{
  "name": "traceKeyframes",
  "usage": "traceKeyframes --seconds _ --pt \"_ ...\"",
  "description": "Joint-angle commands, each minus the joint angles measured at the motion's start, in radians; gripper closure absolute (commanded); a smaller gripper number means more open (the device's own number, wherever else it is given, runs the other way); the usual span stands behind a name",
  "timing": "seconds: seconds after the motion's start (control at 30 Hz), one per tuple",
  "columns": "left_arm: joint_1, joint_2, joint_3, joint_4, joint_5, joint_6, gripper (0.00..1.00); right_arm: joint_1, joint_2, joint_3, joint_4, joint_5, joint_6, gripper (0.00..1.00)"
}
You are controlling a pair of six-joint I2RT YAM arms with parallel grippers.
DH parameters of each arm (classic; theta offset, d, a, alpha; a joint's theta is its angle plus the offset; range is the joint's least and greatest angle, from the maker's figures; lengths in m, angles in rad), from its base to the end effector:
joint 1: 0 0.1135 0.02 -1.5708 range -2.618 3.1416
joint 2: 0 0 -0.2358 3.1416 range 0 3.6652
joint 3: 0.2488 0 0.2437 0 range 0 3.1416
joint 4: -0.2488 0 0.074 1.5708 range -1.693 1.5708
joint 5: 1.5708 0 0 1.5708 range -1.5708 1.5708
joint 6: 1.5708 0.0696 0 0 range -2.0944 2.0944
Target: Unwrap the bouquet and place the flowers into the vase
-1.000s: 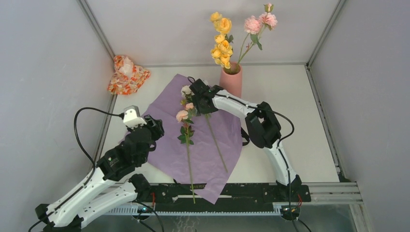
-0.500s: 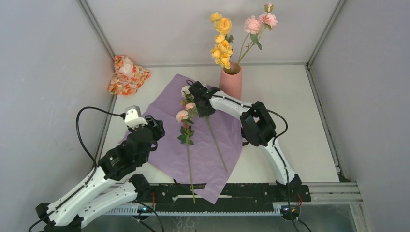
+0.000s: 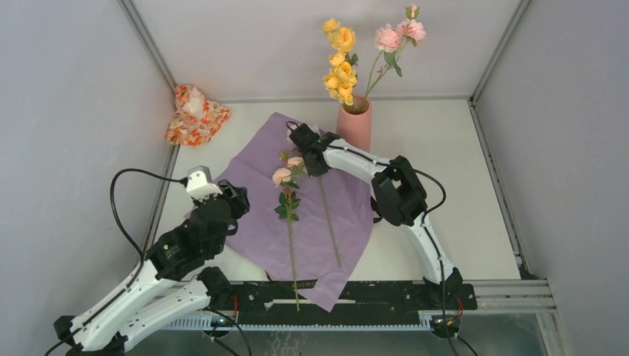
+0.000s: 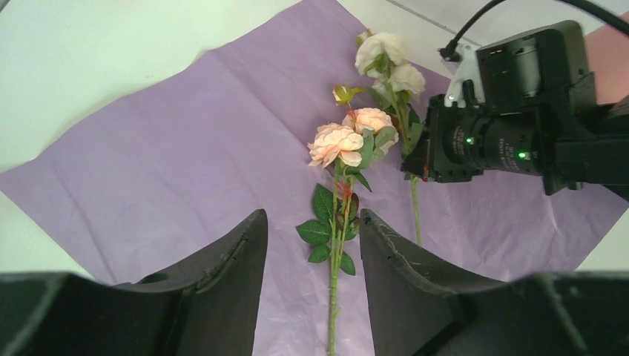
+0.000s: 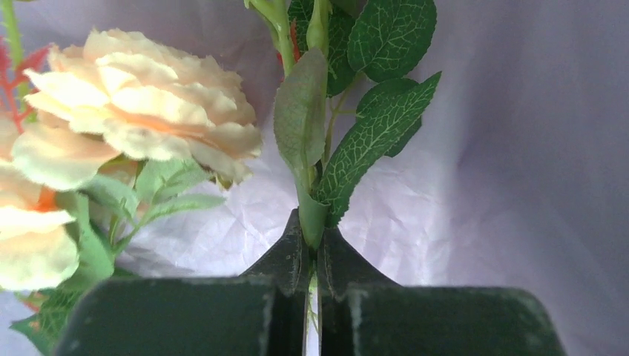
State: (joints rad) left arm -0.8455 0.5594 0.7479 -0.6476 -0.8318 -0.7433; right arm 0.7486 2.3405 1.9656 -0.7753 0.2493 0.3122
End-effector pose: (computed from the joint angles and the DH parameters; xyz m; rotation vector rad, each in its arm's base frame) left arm 0.1375 -0.0776 0.2883 -0.4044 1.8370 -0.2425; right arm 0.3660 0.3166 0.1231 -0.5055 2.6079 -0.0003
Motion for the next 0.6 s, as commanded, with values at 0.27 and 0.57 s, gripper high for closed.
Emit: traceKeyframes --seconds 0.27,0.57 --pt "-0.004 -0.06 -0.034 -0.038 -0.007 -0.044 0.46 0.088 -0.356 -0.027 0.042 0.107 -0.049 1.0" --pt "-0.004 -0.058 -0.054 -0.036 -0.009 -0.055 0.46 0.291 -0.687 -0.086 0.334 0.45 -0.376 1.0"
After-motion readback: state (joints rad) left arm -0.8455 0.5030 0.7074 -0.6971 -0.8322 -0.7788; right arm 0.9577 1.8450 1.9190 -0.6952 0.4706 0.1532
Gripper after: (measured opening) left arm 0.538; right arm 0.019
